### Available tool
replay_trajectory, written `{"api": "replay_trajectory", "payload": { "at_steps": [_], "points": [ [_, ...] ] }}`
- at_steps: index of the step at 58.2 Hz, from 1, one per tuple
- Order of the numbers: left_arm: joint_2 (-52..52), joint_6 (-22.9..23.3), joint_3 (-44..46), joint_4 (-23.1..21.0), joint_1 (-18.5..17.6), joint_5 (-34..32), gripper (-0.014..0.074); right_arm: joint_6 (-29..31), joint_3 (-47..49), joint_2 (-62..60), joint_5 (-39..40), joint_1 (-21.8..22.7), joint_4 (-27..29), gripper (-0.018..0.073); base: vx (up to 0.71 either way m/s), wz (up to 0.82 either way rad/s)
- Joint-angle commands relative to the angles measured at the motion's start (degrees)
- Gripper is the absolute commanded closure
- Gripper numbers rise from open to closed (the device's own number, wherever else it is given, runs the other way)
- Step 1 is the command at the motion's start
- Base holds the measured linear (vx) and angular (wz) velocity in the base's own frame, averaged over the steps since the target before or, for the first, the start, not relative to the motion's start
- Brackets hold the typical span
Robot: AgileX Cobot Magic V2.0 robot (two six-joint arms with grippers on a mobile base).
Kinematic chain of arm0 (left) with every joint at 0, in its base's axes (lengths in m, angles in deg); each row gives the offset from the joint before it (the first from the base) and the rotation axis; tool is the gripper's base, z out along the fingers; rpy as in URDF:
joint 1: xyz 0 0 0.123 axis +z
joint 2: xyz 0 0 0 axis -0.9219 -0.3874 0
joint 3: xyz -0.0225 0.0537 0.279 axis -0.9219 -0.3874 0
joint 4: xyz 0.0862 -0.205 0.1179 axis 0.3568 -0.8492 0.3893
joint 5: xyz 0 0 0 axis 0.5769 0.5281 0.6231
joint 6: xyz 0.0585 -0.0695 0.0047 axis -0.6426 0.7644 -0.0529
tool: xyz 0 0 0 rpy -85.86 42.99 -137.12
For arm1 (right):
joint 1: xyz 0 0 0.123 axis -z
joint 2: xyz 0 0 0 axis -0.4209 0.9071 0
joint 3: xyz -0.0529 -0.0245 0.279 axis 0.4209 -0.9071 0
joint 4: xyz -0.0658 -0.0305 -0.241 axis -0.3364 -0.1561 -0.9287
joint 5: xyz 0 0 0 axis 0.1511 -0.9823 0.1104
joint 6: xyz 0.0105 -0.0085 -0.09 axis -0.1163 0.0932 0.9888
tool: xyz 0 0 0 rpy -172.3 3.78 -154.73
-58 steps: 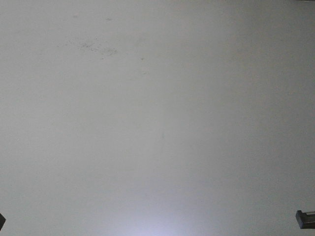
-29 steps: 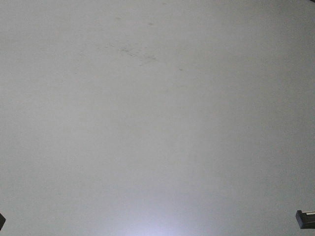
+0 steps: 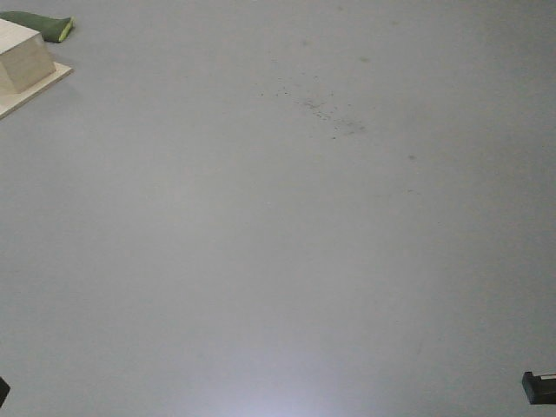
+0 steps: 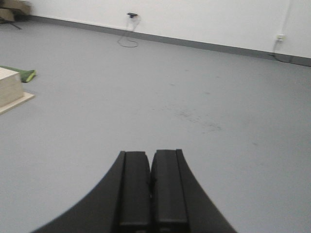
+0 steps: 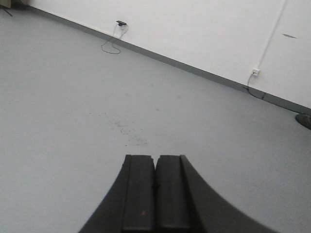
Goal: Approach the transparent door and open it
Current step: 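Turn and drive toward the white-framed glass sliding door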
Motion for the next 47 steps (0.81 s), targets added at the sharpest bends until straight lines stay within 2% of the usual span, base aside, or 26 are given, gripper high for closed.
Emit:
{"api": "replay_trajectory", "payload": {
  "at_steps": [1,47],
  "points": [
    [0.2,0.0,-0.4,-0.5,0.1,-4.8,0.0603,0.3,-0.2,-0.9,4.5,0.3,-0.3,0.0565,0.36,0.4],
    [0.2,0.0,-0.4,-0.5,0.1,-4.8,0.0603,0.3,-0.2,-0.9,4.5,0.3,-0.3,0.0565,0.43,0.38]
  ]
}}
